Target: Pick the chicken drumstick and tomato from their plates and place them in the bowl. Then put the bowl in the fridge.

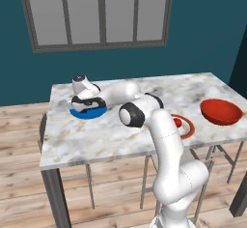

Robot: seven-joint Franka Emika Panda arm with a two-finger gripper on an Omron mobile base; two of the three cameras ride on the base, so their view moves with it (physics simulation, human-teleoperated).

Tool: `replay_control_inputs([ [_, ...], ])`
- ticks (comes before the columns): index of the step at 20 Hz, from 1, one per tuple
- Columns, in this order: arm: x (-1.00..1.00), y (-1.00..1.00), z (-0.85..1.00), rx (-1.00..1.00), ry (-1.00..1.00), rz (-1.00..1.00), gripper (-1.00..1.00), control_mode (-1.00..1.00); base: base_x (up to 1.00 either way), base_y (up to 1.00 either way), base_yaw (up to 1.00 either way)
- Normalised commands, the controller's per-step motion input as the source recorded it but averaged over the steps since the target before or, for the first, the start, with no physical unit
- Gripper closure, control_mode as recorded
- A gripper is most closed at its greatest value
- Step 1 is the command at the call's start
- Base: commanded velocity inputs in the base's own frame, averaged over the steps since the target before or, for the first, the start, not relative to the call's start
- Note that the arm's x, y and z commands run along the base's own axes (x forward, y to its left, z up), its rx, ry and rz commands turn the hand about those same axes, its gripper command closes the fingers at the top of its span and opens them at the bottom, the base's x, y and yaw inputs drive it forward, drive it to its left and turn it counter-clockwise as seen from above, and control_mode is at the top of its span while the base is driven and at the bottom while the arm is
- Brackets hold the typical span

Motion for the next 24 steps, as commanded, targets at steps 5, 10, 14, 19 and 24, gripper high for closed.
replay_control_inputs([
  [5, 0.0, 0.0, -0.13, 0.0, 0.0, 0.0, -1.0, -1.0, 0.0, 0.0, 0.0],
  [10, 0.0, 0.0, -0.14, 0.0, 0.0, 0.0, -1.0, -1.0, 0.0, 0.0, 0.0],
  [14, 0.0, 0.0, -0.19, 0.0, 0.0, 0.0, 1.0, -1.0, 0.0, 0.0, 0.0],
  [19, 0.0, -0.06, -0.09, 0.01, 0.0, 0.0, 1.0, -1.0, 0.0, 0.0, 0.0],
  [24, 0.0, -0.12, -0.01, 0.0, 0.0, 0.01, 1.0, -1.0, 0.0, 0.0, 0.0],
])
